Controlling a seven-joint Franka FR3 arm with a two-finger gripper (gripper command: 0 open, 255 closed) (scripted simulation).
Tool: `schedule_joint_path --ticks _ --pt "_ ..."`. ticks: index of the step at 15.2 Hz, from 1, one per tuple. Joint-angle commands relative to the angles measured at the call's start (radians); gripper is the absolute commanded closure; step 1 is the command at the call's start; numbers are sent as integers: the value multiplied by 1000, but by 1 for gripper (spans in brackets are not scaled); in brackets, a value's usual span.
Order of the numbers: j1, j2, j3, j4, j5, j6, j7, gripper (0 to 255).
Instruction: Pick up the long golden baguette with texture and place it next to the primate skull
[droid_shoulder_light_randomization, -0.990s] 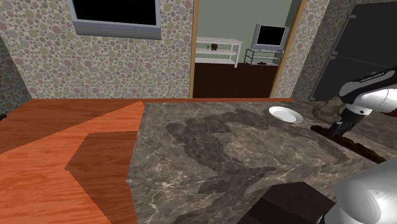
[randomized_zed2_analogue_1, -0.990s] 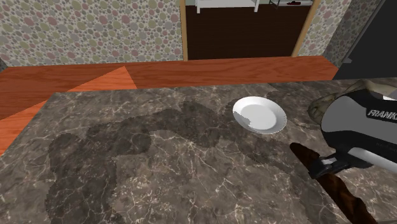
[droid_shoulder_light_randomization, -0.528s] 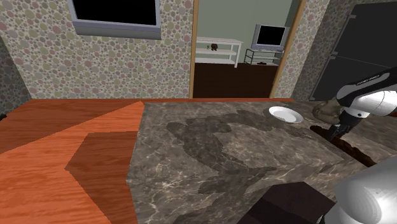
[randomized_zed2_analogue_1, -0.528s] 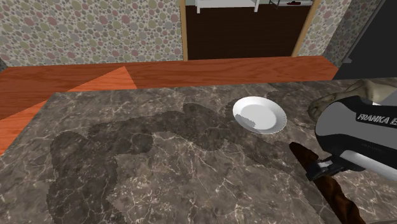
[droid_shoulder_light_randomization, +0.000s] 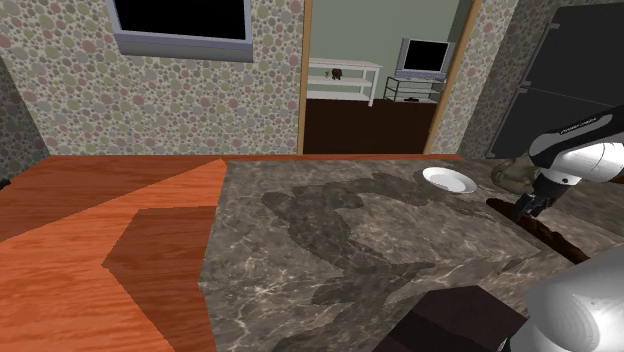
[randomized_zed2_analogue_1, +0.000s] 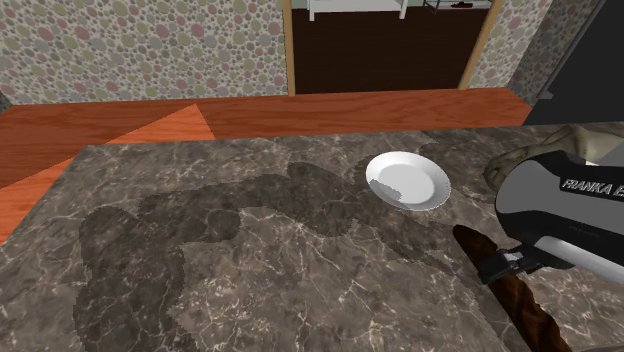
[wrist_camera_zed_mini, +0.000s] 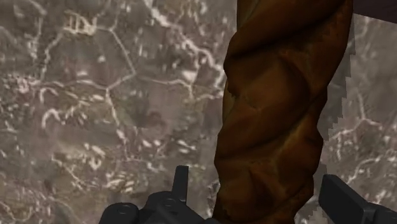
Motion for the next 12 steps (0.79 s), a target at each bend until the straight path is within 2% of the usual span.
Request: schedule_joint_path --ticks 1,5,12 --pt "0 1 0 0 1 0 0 0" --pt "-33 -100 48 60 -61 -145 50 0" --pt "-34 -100 48 60 -61 -145 49 0"
